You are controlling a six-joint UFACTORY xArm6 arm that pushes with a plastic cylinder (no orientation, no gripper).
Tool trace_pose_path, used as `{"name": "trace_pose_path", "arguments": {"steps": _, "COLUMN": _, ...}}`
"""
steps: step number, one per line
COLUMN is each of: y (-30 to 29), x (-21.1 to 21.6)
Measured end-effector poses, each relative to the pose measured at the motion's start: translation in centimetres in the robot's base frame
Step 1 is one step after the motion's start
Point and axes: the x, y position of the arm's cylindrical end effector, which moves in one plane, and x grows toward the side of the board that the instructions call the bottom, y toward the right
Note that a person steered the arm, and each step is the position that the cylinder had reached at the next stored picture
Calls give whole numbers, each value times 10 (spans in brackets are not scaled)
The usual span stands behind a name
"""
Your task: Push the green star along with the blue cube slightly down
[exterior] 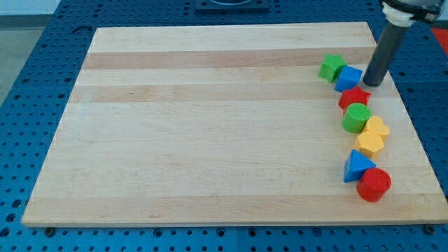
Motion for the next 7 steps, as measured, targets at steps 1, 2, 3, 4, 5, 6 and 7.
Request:
{"name": "trace_pose_path", "arguments": {"steps": 1, "y": -11, "x": 1}}
{"name": "trace_pose_path", "arguments": {"steps": 2, "y": -19, "x": 1}}
{"name": "trace_pose_path", "arguments": {"steps": 3, "y": -16, "x": 1}}
{"name": "trace_pose_path", "arguments": {"steps": 4, "y": 3, "x": -21}}
{"name": "trace_pose_path", "arguments": {"steps": 5, "y": 4, "x": -65}}
{"name": "trace_pose_path", "arguments": {"steps": 6, "y": -21, "x": -100}}
{"name": "trace_pose_path", "arguments": {"steps": 7, "y": -58, "x": -107}}
